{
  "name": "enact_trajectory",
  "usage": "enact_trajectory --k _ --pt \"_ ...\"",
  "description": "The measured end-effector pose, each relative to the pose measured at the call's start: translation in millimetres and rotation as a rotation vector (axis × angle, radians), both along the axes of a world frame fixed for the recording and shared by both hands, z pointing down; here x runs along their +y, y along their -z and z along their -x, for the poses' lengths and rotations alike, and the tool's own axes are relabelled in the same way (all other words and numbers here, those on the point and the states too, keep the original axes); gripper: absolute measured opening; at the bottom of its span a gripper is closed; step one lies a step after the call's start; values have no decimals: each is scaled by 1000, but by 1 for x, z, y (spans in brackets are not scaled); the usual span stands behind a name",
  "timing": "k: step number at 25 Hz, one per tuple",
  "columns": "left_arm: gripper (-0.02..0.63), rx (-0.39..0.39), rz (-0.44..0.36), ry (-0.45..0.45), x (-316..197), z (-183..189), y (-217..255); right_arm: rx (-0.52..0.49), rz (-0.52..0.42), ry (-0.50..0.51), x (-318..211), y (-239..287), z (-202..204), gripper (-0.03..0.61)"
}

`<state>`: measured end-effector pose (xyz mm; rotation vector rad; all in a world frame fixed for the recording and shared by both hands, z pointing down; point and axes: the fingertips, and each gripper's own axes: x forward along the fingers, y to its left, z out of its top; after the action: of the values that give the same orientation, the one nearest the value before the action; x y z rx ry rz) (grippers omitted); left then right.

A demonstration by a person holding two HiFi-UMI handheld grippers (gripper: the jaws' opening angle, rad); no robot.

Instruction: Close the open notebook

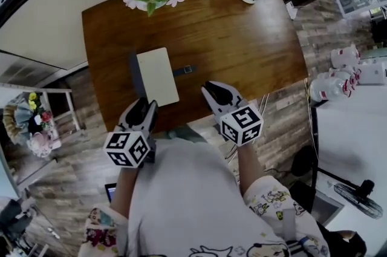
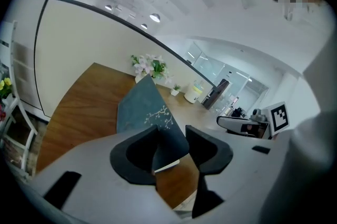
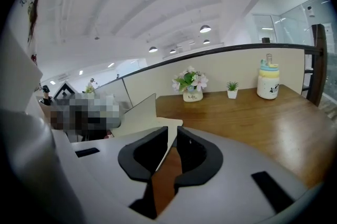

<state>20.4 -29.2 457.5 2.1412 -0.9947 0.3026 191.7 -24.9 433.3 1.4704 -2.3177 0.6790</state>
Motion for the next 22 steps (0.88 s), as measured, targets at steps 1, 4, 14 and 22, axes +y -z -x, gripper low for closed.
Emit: enact_trajectory --k 1,4,14,22 --pt "161 -9 -1 -5 0 -4 -1 0 2 -9 3 -1 -4 48" --pt "167 -40 -6 -15 1 -14 -6 -1 9 -33 11 -3 -14 48" --pt "179 -161 -47 -35 3 -43 -25 -1 33 -92 32 -12 -40 46" --pt "189 -269 -90 -79 7 -64 -45 -5 45 -153 50 -16 -64 44"
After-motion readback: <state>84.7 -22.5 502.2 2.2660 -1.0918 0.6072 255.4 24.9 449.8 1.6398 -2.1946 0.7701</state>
